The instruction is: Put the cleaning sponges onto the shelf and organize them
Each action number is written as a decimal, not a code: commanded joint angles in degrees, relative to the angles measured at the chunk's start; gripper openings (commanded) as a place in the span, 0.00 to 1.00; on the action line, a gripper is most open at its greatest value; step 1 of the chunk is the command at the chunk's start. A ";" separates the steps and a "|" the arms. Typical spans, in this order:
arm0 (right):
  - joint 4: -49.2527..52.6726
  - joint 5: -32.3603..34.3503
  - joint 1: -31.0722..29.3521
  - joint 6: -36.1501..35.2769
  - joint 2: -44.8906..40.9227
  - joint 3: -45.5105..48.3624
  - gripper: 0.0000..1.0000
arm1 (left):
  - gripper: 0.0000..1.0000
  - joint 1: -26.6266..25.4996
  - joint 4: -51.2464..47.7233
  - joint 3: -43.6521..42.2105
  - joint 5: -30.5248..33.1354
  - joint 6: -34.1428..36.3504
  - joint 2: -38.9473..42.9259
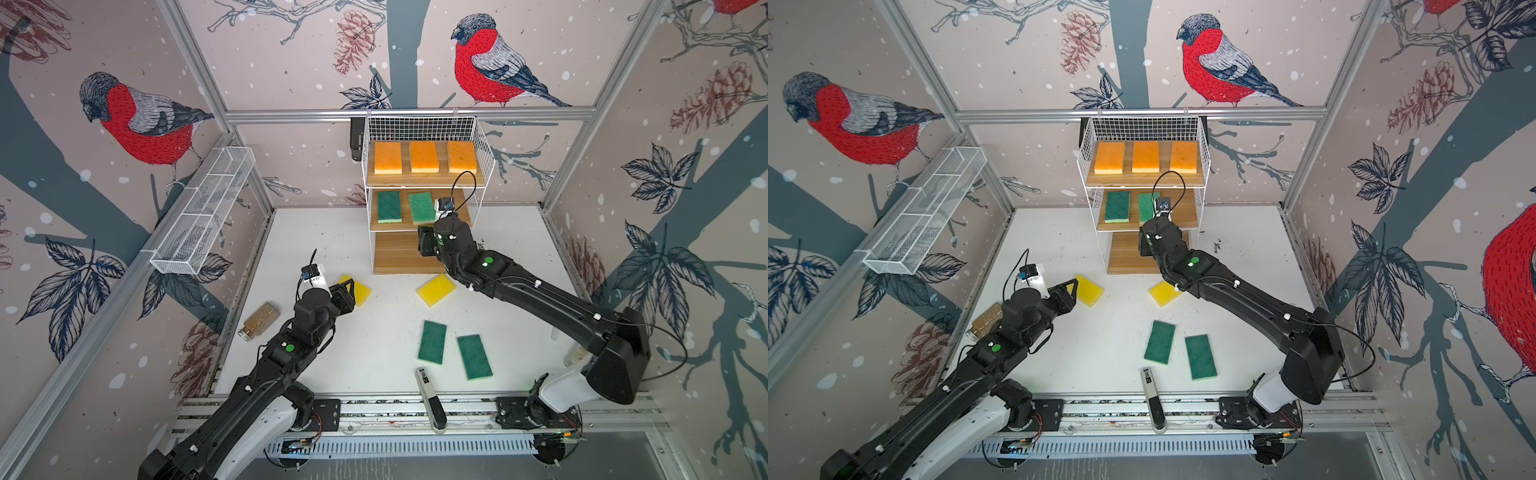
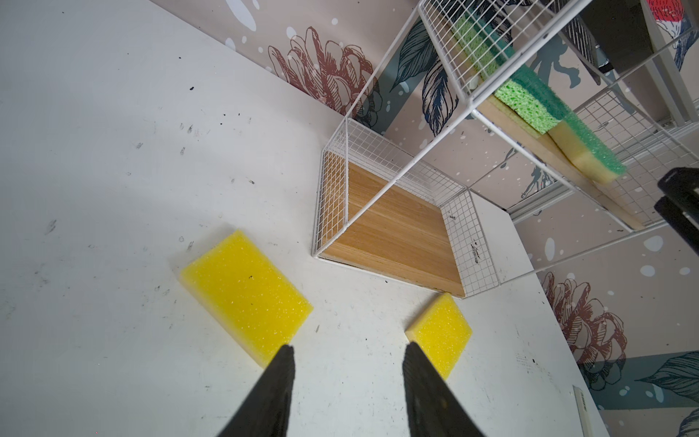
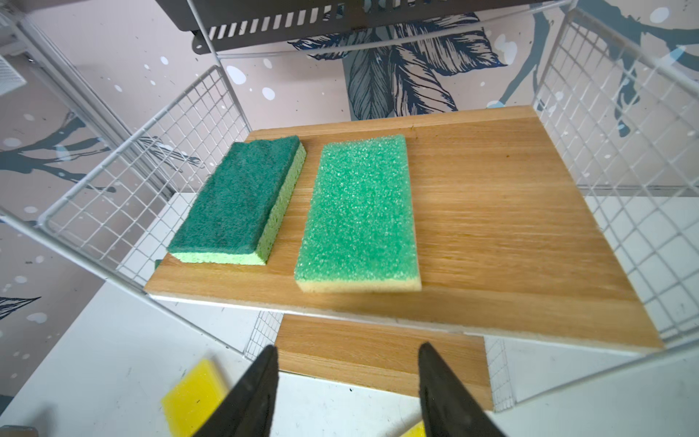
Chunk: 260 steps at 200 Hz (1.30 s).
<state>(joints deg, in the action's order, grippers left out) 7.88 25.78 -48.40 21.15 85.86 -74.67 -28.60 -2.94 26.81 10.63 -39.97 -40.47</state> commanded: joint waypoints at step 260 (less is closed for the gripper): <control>-8.19 -2.69 3.14 3.29 3.15 0.85 0.30 | 0.48 0.11 -0.22 0.56 3.45 2.08 0.18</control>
<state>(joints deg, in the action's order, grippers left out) 0.03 21.26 -44.99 24.16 88.75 -73.41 -28.60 -3.79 27.11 12.73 -38.70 -40.51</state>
